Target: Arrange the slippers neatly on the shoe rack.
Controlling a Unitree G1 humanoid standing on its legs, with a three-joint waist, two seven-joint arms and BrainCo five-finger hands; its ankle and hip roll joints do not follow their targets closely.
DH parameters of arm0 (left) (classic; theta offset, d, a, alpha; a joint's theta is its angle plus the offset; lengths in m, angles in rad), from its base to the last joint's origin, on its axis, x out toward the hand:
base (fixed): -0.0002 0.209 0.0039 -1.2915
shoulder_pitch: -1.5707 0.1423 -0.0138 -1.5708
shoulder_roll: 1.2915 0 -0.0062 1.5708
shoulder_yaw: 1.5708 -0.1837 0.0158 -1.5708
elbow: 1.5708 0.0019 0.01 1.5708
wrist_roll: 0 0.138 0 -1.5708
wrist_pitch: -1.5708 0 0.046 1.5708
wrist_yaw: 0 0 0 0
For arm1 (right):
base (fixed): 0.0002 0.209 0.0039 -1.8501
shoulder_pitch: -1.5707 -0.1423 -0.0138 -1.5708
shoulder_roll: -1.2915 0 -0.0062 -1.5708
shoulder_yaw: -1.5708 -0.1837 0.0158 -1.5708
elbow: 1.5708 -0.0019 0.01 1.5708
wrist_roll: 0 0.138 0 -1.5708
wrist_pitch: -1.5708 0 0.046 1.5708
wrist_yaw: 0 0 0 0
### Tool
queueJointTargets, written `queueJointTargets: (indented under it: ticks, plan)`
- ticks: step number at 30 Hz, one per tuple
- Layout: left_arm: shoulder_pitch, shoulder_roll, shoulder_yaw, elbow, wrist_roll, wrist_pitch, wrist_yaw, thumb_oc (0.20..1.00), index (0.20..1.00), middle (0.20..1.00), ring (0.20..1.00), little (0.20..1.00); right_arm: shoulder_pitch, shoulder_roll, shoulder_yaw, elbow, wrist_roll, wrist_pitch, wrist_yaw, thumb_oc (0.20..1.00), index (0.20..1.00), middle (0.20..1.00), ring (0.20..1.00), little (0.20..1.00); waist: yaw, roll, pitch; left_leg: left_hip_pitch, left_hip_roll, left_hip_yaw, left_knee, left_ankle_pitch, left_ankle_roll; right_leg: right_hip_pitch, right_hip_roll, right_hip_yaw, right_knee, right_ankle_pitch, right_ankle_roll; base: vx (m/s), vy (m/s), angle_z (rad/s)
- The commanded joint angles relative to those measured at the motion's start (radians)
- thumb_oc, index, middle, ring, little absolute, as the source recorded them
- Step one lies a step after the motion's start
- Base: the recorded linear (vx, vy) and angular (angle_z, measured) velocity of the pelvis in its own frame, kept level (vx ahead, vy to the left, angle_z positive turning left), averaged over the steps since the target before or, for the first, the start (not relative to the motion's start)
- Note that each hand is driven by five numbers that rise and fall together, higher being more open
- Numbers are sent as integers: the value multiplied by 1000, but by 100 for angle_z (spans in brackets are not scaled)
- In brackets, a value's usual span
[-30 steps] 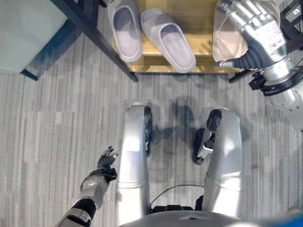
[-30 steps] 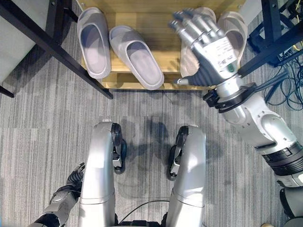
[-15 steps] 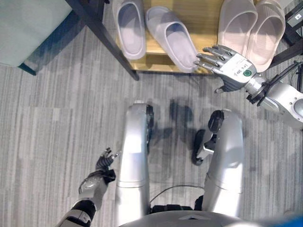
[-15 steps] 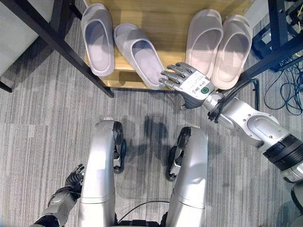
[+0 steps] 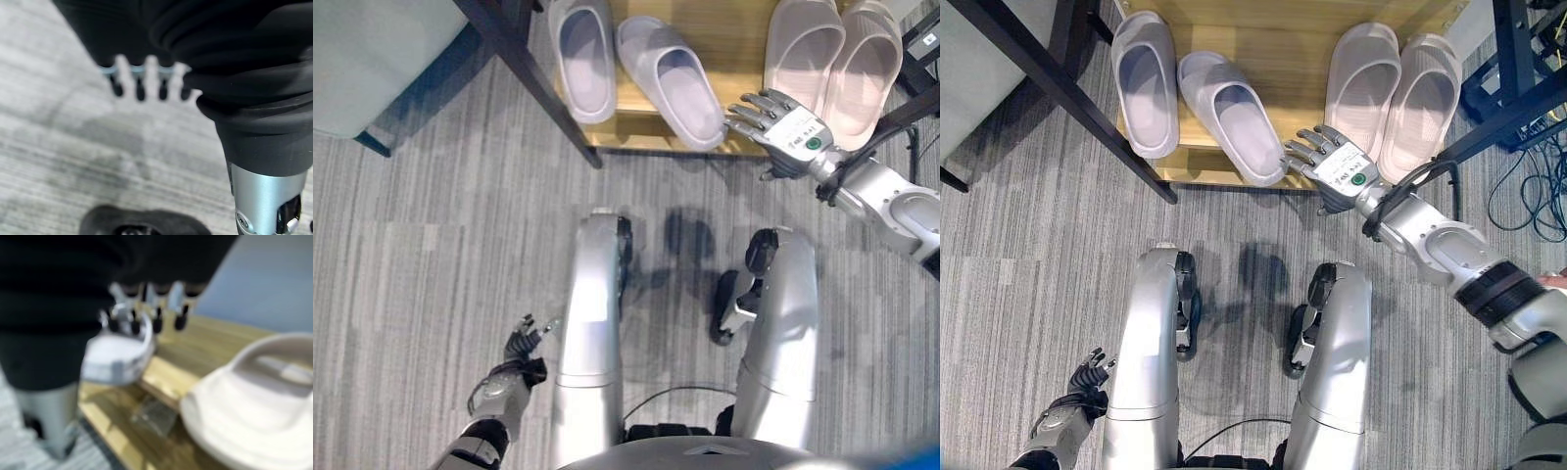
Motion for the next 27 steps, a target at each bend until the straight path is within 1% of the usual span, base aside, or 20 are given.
queueJointTargets:
  ticks: [1, 8, 12, 18, 21, 23, 24, 25, 27]
  plan:
    - [9, -42, -3, 18, 26, -26, 33, 1000, 1000, 1000, 1000, 1000, -132, -47, 14, -64, -18, 19, -18, 1000, 1000, 1000, 1000, 1000, 34, 40, 42, 60, -11, -106, -11, -123, -32, 43, -16, 149, 4, -13, -33, 0, 0, 0]
    - [6, -44, -16, 18, 37, -32, 42, 1000, 1000, 1000, 1000, 1000, -119, -12, 19, -65, -4, 10, -5, 1000, 1000, 1000, 1000, 1000, 35, 39, 42, 60, -14, -101, -12, -124, -34, 43, -15, 154, 3, -9, -32, 0, 0, 0]
    - [-2, -35, -21, 23, 45, -37, 47, 1000, 1000, 1000, 1000, 1000, -146, 4, 56, -15, -18, 14, -3, 1000, 1000, 1000, 1000, 1000, 41, 42, 42, 60, -14, -102, -14, -121, -34, 43, -16, 153, 1, -7, -32, 0, 0, 0]
    - [-15, -29, -41, 36, 74, -40, 62, 1000, 1000, 1000, 1000, 1000, -183, 101, 53, 52, 47, 18, 14, 1000, 1000, 1000, 1000, 1000, 50, 48, 42, 60, -16, -96, -19, -121, -34, 43, -15, 156, 2, -1, -30, 0, 0, 0]
    - [-24, -21, -51, 48, 82, -48, 75, 1000, 1000, 1000, 1000, 1000, -231, 162, 78, 100, 68, 16, 9, 1000, 1000, 1000, 1000, 1000, 60, 54, 42, 60, -18, -95, -17, -121, -35, 43, -15, 157, 5, 1, -31, 0, 0, 0]
    - [-27, -19, -51, 49, 84, -52, 79, 1000, 1000, 1000, 1000, 1000, -245, 177, 85, 109, 71, 16, 4, 1000, 1000, 1000, 1000, 1000, 60, 54, 42, 60, -18, -95, -17, -121, -36, 43, -14, 157, 4, 2, -32, 0, 0, 0]
    - [-32, -16, -55, 54, 96, -52, 86, 1000, 1000, 1000, 1000, 1000, -254, 191, 90, 122, 75, 17, 3, 1000, 1000, 1000, 1000, 1000, 61, 54, 42, 60, -17, -94, -17, -121, -36, 43, -14, 157, 5, 4, -32, 0, 0, 0]
    - [-40, -1, -65, 65, 148, -61, 110, 1000, 1000, 1000, 1000, 1000, -278, 221, 98, 154, 82, 18, -2, 1000, 1000, 1000, 1000, 1000, 66, 57, 42, 60, -19, -95, -15, -120, -36, 43, -15, 158, 6, 6, -31, 0, 0, 0]
    - [-44, 8, -71, 69, 173, -69, 126, 1000, 1000, 1000, 1000, 1000, -299, 243, 100, 193, 92, 23, -12, 1000, 1000, 1000, 1000, 1000, 70, 61, 42, 60, -20, -95, -14, -119, -37, 43, -15, 159, 7, 7, -31, 0, 0, 0]
